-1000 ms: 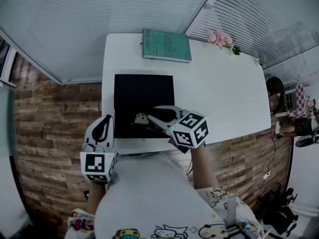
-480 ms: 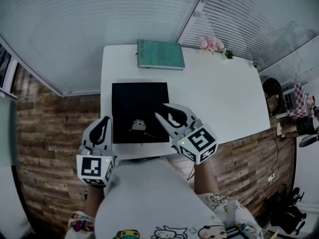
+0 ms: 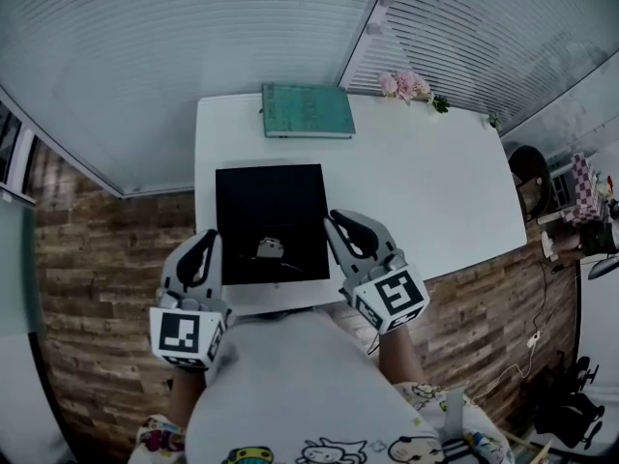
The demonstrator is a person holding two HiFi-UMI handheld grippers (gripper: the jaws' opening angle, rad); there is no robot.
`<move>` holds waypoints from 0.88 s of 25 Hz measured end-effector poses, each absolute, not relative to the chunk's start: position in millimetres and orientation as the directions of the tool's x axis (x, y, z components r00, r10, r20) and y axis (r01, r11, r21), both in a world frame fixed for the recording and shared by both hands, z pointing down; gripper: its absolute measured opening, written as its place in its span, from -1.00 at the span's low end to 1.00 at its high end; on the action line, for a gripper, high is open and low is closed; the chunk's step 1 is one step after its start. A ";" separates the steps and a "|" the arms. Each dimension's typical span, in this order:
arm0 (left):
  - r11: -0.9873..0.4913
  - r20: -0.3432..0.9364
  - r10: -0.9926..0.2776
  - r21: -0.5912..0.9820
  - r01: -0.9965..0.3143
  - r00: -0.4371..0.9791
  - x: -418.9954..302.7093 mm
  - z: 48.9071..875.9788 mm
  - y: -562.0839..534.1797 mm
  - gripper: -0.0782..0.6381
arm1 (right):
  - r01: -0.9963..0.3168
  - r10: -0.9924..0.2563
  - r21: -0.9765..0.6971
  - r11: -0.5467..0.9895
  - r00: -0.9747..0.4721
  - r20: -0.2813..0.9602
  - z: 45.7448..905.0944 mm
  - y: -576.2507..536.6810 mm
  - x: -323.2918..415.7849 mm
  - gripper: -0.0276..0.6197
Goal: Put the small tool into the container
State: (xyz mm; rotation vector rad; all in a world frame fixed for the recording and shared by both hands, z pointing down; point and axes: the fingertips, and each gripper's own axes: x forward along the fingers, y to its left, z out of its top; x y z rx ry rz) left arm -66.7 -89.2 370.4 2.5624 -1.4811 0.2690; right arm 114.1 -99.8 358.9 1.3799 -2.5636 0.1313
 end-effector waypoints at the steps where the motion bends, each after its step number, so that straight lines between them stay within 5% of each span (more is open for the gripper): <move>1: -0.494 0.239 -0.836 0.062 -0.867 0.494 -65.5 369.9 -89.5 -0.76 | -0.842 -0.823 0.029 0.539 -0.520 0.228 358.1 -99.3 116.9 -0.85; 22: -0.509 0.270 -0.815 0.091 -0.856 0.513 -67.6 383.1 -95.0 -0.77 | -0.887 -0.862 -0.024 0.462 -0.455 0.224 371.3 -101.4 129.5 -0.91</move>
